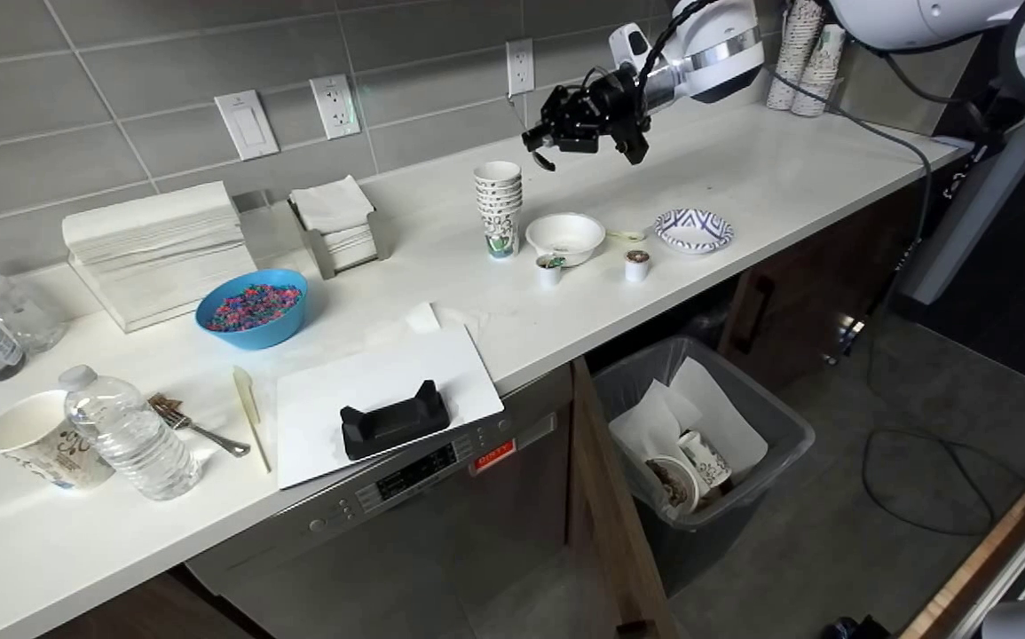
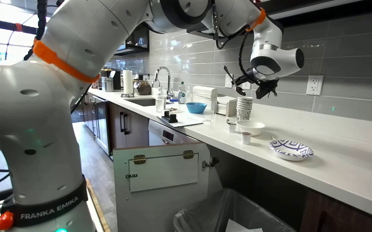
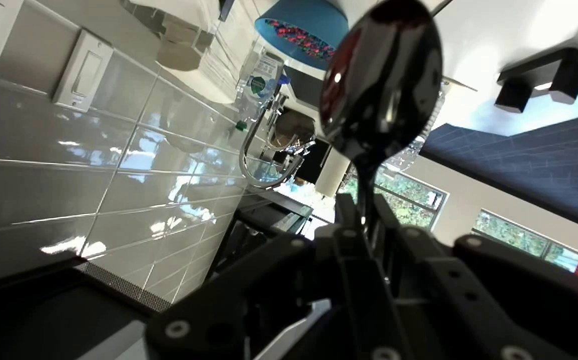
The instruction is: Use a spoon to transfer some contents from the left coffee pod to the bowl
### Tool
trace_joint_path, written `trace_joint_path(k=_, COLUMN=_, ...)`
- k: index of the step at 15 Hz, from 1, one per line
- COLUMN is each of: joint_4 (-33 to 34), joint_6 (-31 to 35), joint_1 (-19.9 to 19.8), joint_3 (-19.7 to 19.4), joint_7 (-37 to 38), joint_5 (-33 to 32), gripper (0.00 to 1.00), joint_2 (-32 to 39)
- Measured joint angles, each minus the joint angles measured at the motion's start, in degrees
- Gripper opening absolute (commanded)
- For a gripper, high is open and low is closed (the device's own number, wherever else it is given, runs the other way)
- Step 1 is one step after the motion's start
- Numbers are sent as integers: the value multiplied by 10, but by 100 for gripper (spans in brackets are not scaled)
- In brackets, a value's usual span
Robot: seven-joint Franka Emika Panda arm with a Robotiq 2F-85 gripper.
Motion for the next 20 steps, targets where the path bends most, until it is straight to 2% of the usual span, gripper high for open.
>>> trace_joint_path(k=14, joint_4=-1, joint_6=-101, joint_1=-7, joint_3=-41, joint_7=-84, joint_5=144, gripper=2, joint_2=18)
trace_joint_path(k=20, joint_4=-1, joint_6=-178, joint_1=-17, joint_3=-47, joint_7=-117, joint_5=208, gripper=2, joint_2=32)
